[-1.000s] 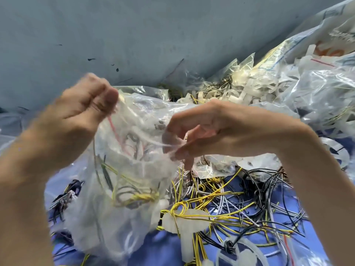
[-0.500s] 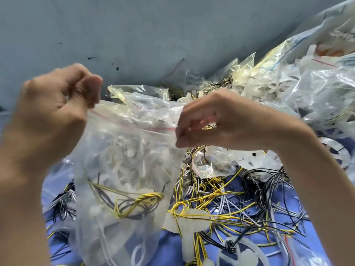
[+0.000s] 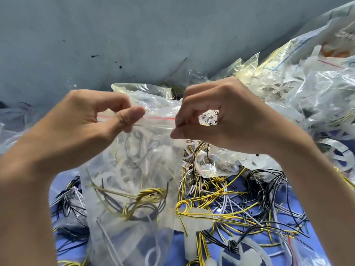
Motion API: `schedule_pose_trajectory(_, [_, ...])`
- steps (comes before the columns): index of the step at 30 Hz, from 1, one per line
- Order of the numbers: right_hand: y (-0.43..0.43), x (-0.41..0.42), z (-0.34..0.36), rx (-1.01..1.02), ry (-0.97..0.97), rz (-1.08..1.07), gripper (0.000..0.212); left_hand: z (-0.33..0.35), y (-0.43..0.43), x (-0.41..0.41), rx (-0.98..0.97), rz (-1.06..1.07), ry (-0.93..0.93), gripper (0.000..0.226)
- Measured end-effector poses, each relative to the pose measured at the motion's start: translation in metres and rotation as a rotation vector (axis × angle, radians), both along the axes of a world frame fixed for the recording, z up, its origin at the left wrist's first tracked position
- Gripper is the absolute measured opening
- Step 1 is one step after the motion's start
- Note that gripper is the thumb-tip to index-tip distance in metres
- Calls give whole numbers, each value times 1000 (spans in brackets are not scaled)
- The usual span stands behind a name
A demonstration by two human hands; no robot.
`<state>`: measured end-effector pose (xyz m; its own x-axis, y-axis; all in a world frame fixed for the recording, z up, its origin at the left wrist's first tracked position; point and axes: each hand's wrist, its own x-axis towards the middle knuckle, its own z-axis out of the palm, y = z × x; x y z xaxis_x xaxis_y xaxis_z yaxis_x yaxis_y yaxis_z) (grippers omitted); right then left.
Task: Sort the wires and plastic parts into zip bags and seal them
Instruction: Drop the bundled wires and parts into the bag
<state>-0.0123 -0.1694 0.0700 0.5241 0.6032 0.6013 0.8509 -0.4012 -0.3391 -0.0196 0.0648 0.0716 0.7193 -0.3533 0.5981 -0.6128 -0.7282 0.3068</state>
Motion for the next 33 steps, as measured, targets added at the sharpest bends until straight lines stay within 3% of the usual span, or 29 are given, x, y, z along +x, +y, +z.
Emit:
schedule_pose_trajectory(7, [0, 4, -3, -32, 33, -69, 11, 0, 1, 5, 5, 54, -66, 18])
schedule_pose_trajectory(12, [-6, 7, -3, -61, 150, -150, 34, -2, 12, 10, -31, 153, -98, 22])
schedule_pose_trajectory(15, [-5, 10, -6, -250, 231, -177, 32, -2, 11, 10, -73, 133, -17, 22])
schedule_pose_trajectory(20, [1, 20, -34, -862, 457, -219, 40, 0, -7, 4, -31, -12, 115, 42])
schedule_pose_trajectory(24, [3, 37, -57, -927, 511, -231, 45, 1, -14, 1, 10, -48, 153, 40])
schedule_pose_trajectory(33, [-15, 48, -62, -1024, 529, -446, 27, -1, -3, 4, -1, -14, 203, 34])
